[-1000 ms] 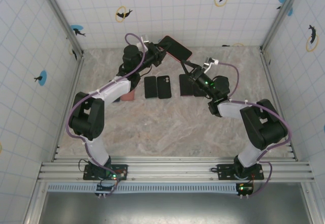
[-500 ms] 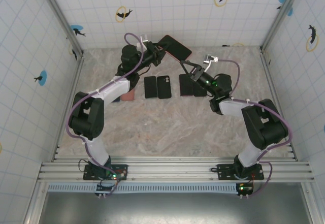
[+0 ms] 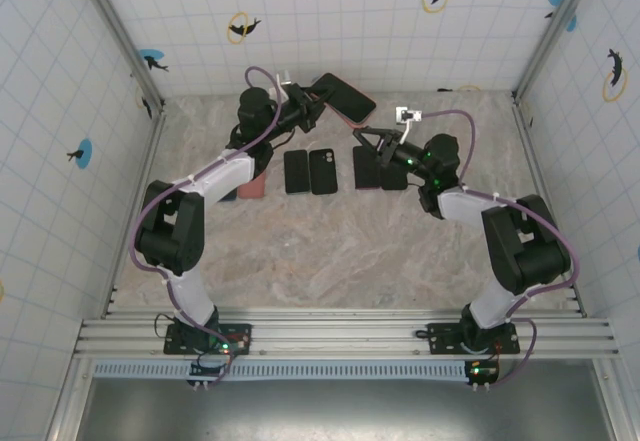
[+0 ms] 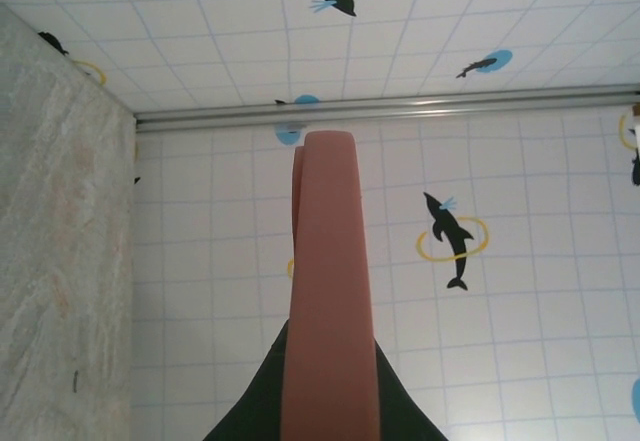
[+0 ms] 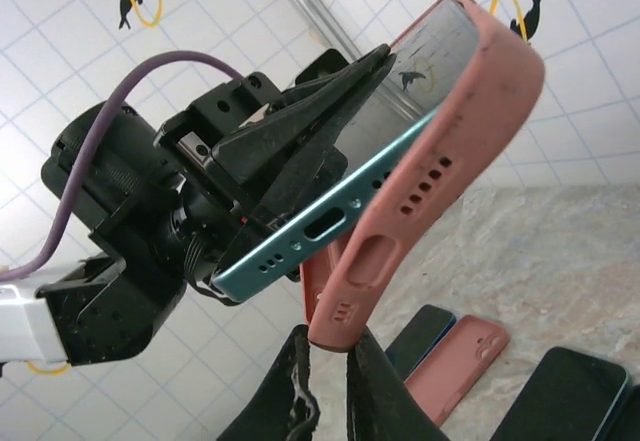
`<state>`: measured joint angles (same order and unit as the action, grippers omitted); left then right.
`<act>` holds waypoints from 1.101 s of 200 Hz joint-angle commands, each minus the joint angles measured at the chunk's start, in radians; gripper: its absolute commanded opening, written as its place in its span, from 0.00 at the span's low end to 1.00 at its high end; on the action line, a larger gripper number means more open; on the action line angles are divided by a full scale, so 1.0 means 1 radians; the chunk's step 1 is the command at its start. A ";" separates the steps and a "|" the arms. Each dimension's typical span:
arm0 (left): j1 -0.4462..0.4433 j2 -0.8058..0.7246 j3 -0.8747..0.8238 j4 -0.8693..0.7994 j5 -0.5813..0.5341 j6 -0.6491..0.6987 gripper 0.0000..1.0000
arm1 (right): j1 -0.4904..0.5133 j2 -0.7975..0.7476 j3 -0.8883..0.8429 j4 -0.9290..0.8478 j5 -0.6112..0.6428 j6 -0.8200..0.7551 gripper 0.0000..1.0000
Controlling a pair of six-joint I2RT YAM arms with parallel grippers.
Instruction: Take the phone out of the phone case
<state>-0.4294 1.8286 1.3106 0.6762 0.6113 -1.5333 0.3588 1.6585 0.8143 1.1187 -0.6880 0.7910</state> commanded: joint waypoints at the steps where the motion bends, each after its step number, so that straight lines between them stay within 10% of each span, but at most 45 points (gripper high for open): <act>1: -0.005 -0.106 0.052 -0.007 0.107 0.104 0.00 | -0.062 0.007 0.022 -0.136 0.055 -0.072 0.24; 100: 0.067 -0.182 0.039 -0.364 0.178 0.997 0.00 | -0.131 -0.112 0.132 -0.620 -0.199 -0.626 0.73; 220: 0.086 -0.303 0.040 -0.768 0.353 1.691 0.00 | -0.090 -0.004 0.433 -1.186 -0.387 -1.368 0.71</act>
<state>-0.3588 1.5509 1.2827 0.0044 0.8772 -0.0051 0.2356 1.6196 1.1667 0.1654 -1.0412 -0.2939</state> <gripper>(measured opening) 0.113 0.719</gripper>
